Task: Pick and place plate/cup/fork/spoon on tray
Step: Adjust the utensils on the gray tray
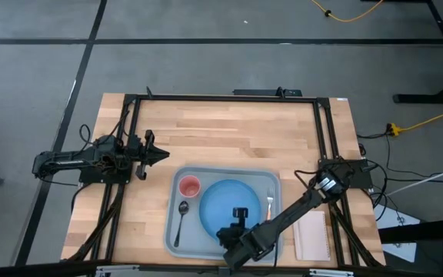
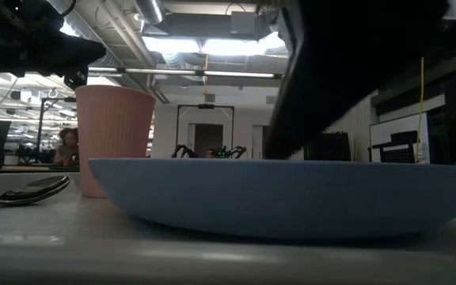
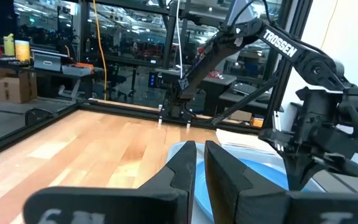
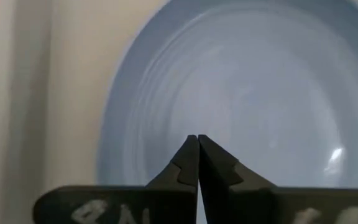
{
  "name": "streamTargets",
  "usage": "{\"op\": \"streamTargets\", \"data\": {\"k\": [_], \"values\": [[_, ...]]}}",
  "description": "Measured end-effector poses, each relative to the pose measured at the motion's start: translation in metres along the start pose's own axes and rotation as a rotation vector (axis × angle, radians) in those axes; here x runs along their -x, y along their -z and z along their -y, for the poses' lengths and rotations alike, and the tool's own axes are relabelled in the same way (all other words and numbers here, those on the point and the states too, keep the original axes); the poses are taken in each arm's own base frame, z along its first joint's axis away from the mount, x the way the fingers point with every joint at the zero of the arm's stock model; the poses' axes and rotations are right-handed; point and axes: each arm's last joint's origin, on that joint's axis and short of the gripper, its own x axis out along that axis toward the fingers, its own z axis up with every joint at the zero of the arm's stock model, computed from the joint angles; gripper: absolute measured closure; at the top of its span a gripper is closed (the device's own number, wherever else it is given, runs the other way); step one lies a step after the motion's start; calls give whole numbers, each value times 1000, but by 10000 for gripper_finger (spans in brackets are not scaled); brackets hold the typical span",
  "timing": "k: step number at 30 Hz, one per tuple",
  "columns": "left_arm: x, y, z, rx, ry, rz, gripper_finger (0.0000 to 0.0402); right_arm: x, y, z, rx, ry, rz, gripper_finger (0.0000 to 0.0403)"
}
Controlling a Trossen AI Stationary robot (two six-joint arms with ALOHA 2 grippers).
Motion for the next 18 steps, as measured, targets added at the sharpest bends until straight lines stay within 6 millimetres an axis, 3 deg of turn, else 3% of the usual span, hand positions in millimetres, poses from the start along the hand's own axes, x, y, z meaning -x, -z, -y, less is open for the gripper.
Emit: {"op": "streamTargets", "data": {"k": [18], "values": [[0,0,0,0,0,0,374,2,4,-19,-130,-136,-8,402]]}}
